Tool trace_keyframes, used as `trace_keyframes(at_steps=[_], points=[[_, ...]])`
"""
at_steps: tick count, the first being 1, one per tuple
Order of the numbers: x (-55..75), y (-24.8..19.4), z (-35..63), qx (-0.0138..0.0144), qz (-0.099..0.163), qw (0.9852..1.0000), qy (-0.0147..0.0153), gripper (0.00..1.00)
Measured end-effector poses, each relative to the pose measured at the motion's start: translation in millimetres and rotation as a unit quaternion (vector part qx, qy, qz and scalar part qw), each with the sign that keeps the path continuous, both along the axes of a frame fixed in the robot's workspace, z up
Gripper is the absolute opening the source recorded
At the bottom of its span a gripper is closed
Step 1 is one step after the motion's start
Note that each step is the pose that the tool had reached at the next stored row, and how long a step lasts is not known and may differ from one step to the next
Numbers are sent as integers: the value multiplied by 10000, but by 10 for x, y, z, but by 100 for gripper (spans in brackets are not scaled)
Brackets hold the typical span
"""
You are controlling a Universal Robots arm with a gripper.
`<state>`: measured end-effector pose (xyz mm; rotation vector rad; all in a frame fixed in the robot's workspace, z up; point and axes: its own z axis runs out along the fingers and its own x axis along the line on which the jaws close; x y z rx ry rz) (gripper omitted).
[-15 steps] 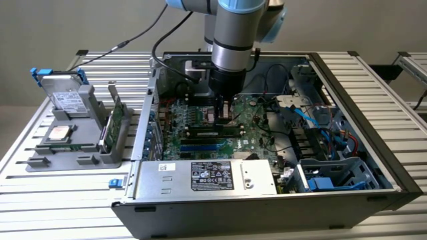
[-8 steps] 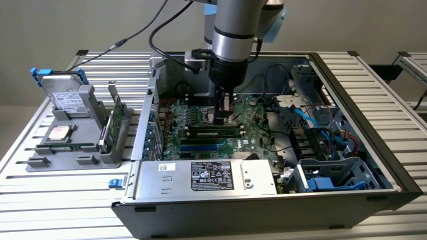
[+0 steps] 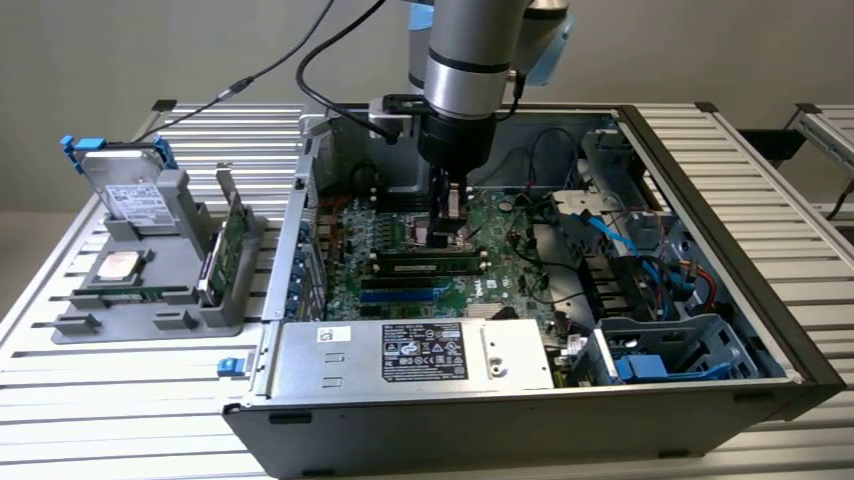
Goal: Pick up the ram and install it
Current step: 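Press down the ram until it locks into place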
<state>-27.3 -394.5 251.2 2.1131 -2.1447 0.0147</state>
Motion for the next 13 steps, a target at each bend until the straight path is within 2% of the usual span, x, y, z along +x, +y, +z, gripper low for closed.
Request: trace_keyframes(at_steps=[13], points=[[1,0,0,0,-6,10000,0,10]])
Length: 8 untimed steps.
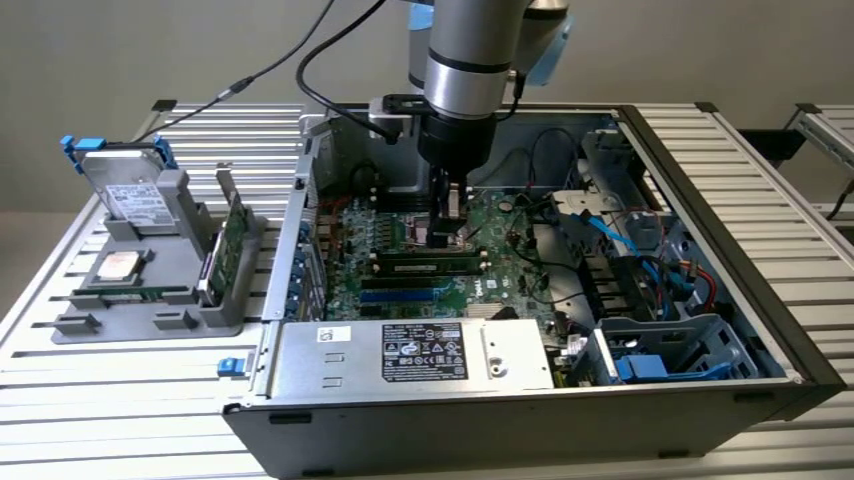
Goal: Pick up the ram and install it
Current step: 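Press down the ram until it locks into place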
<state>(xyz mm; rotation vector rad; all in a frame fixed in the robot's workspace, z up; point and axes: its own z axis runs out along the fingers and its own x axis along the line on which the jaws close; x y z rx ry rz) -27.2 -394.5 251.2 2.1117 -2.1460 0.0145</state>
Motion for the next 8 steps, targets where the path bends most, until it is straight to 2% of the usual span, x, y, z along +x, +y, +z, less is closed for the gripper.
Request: trace_keyframes(at_steps=[4,8], points=[[0,0,0,10,-259,9997,-1,10],[0,0,-1,12,-577,9983,-1,10]])
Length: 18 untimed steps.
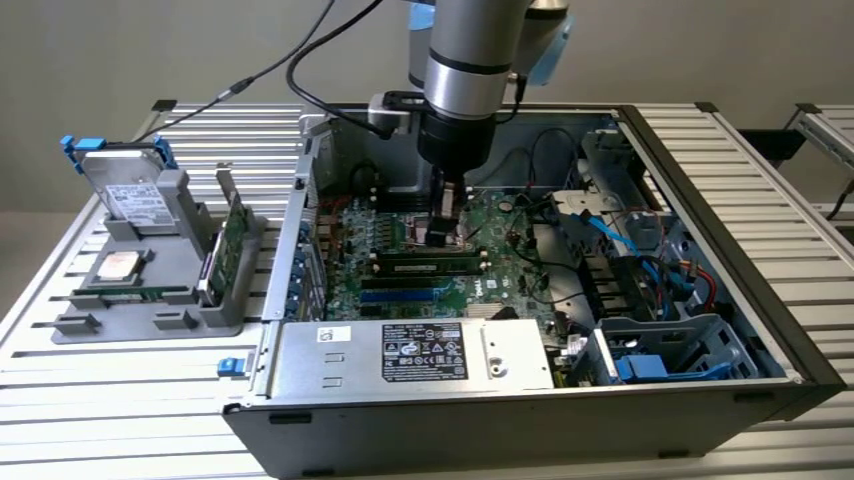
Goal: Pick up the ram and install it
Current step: 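Press down the ram until it locks into place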
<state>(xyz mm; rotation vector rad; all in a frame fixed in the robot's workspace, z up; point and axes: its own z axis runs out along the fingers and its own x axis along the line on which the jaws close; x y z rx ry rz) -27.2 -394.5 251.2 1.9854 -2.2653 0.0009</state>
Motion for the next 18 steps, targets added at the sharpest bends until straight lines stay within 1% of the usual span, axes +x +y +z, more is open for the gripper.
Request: trace_keyframes(at_steps=[4,8,9,10,11,12,18], points=[[0,0,0,-1,-333,9994,0,10],[0,0,-2,0,-665,9978,0,10],[0,0,-3,0,-883,9961,0,10],[0,0,-6,0,-1155,9933,0,10],[0,0,-8,-1,-1296,9916,0,10],[0,0,-11,-1,-1482,9890,-1,10],[0,0,-19,-7,-1896,9819,-10,10]])
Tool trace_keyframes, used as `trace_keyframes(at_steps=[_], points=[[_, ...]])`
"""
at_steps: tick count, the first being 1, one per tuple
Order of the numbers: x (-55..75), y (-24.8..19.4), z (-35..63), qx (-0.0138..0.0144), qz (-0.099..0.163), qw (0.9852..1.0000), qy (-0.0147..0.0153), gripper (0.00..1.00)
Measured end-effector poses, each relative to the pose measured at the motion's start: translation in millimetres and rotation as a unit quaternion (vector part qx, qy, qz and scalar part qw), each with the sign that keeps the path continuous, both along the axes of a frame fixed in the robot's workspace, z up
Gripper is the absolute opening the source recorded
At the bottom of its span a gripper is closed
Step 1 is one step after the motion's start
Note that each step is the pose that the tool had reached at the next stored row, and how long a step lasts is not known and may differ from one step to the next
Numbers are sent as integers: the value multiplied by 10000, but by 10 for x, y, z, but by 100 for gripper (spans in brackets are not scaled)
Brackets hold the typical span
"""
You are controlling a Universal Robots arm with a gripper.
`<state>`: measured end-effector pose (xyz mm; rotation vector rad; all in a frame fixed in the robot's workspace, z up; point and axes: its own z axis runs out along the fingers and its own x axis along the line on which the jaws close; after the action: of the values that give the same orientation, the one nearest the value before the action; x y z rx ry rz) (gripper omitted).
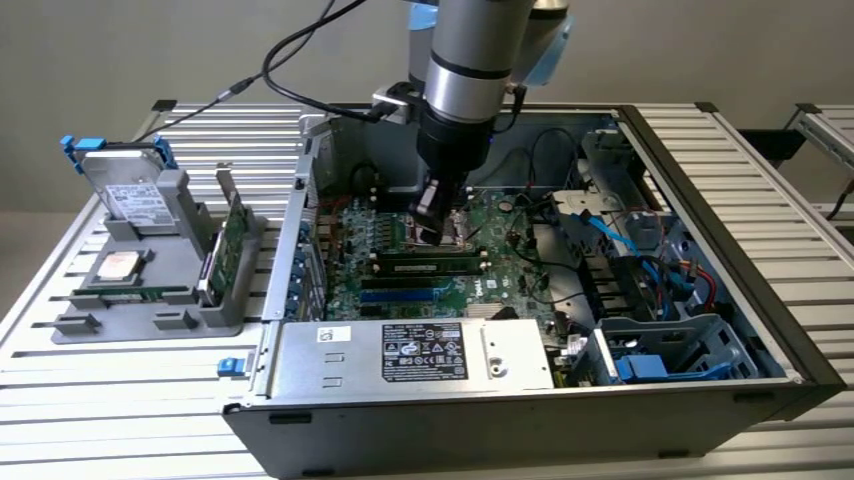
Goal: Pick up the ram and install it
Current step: 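Press down the ram until it locks into place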
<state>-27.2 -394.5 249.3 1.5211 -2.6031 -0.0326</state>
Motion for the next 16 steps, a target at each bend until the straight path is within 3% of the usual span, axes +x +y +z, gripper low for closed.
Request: trace_keyframes(at_steps=[3,12,16], points=[[0,0,-4,-12,-171,9998,-32,10],[0,0,-33,-87,-604,9978,-274,10],[1,0,-56,-107,-854,9958,-316,10]])
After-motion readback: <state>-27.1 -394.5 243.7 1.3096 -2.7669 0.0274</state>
